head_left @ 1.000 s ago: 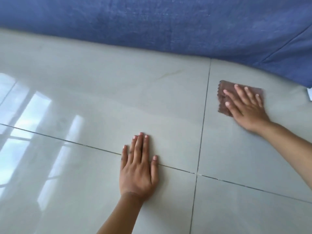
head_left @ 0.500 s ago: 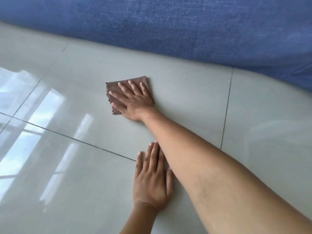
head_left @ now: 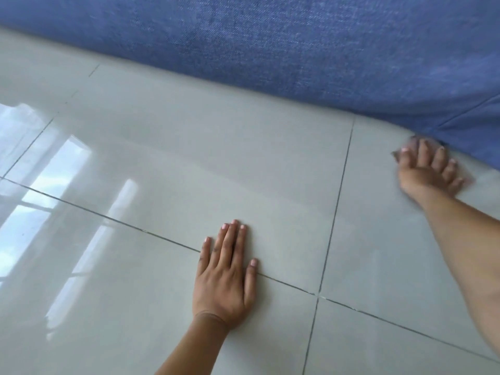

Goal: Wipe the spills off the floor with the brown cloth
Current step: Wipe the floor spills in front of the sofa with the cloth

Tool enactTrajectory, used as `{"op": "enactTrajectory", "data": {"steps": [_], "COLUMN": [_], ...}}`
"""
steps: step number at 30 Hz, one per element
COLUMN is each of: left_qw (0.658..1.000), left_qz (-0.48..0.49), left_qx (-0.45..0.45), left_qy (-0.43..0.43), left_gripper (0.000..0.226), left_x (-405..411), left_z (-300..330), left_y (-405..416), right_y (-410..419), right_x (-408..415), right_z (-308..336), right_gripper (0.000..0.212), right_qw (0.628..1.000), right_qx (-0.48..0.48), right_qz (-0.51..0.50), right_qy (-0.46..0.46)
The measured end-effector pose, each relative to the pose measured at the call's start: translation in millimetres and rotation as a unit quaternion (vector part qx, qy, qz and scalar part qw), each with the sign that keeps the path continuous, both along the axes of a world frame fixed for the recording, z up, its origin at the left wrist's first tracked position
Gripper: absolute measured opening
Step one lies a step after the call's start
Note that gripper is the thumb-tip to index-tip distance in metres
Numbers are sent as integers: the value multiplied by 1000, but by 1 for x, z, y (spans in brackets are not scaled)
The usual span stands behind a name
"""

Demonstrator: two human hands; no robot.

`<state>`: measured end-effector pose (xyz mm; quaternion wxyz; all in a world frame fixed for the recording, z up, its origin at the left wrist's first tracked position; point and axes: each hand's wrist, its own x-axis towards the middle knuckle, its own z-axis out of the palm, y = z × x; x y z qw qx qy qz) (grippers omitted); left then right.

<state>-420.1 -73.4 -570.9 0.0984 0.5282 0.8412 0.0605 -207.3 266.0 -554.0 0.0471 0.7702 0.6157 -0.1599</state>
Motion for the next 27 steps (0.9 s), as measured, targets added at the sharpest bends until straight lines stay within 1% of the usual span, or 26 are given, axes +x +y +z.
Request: {"op": "enactTrajectory", "data": {"steps": [2,4,5,6,8,10,11,13,15,18,21,22,23,24,25,27], "left_qw": [1000,1000,1000,1000,1000,1000,1000,1000,1000,999,999,999,999,999,999,999], "left_qz": [2,4,5,7,8,4,6,8,11,8,6,4,3,2,3,5], "left_qx": [1,4,4,4,-1,-11,-11,-17,-22,-32,-25,-24,-25,-24,-21,-22], "left_qy": [3,7,5,6,7,4,2,-8,-8,-23,-28,-29,-30,-30,-30,-30], "left_gripper": [64,65,65,65,65,66,66,67,67,69,66,65,65,64,64,63], "left_x": [1,2,2,3,2,3,4,6,4,4,4,5,5,5,4,6], "left_z": [0,-1,-1,-1,-1,1,2,4,4,6,5,5,5,5,4,4], "left_y": [0,0,1,1,3,2,0,1,3,3,0,0,-1,-1,0,-1], "right_y": [-11,-19,-23,-27,-40,-66,-83,-126,-183,-285,-364,-372,-369,-361,-347,-315], "right_x": [36,48,44,35,1,-40,-60,-87,-94,-57,30,64,97,127,151,185], "right_z": [-2,-6,-6,-6,-3,-1,-3,-6,-9,-7,-6,-6,-6,-5,-5,-5], "right_gripper": [69,71,71,70,67,64,62,58,57,52,54,55,56,57,57,58], "right_qw": [994,981,977,976,988,998,998,983,957,908,837,815,802,804,823,895], "right_qx": [3,9,16,25,36,44,47,46,50,60,22,21,26,25,18,6], "right_qz": [-109,-192,-213,-213,-148,-29,40,172,282,408,543,577,596,593,567,446], "right_qy": [1,11,23,28,23,27,30,34,42,79,59,51,41,28,12,-28]}}
